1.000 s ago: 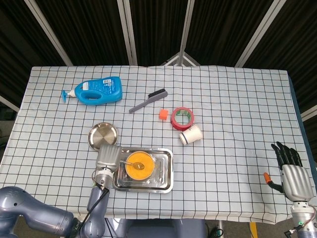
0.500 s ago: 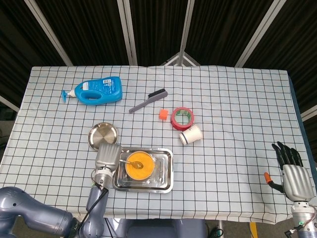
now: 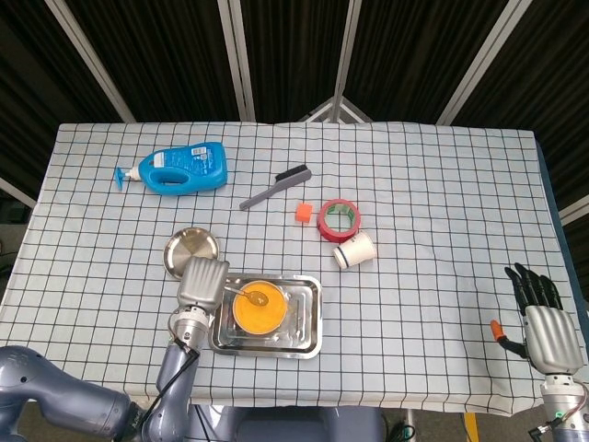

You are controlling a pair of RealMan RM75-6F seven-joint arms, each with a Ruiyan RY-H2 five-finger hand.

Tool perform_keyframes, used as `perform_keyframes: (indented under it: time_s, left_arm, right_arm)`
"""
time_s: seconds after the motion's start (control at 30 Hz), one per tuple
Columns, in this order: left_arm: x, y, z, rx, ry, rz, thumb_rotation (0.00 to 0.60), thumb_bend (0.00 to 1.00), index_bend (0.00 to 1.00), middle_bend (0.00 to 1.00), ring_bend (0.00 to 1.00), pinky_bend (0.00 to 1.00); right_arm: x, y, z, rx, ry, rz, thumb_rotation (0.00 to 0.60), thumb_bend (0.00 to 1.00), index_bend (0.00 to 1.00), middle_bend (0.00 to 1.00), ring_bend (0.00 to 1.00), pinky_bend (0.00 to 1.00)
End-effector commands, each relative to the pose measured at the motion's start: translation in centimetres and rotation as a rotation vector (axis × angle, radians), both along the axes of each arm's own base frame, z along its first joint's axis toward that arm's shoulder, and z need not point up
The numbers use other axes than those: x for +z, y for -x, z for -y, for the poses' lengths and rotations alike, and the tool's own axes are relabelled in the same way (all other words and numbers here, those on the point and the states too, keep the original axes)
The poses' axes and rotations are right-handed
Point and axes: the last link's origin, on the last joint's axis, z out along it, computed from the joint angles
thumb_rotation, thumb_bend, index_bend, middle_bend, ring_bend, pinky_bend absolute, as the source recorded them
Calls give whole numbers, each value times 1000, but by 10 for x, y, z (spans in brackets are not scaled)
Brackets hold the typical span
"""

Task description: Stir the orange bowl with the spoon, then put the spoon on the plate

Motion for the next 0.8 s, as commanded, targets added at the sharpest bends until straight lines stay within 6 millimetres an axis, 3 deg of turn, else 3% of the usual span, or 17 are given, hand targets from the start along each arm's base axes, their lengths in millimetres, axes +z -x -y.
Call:
perform_keyframes:
  time_s: [0.03, 0.2, 0.6, 0.8]
  left_arm:
    - [4, -2, -3, -124, -29, -88, 600, 584, 801, 1000, 1000, 1000]
    - [7, 1, -8, -295, -59, -252, 600, 584, 805, 1000, 1000, 1000]
    - [4, -8, -14, -514, -57, -363, 600, 584, 809, 1000, 1000, 1000]
    - [2, -14, -15, -723, -46, -484, 600, 584, 809, 1000, 1000, 1000]
  right_arm:
    - [0, 0, 0, -2, -1, 4, 600, 394, 0, 0, 0, 0]
    - [0, 0, 0, -8, -3, 17, 600, 393, 0, 0, 0, 0]
    - [0, 0, 1, -12, -6, 26, 600, 393, 0, 0, 0, 0]
    - [0, -1, 1, -15, -6, 33, 600, 394, 0, 0, 0, 0]
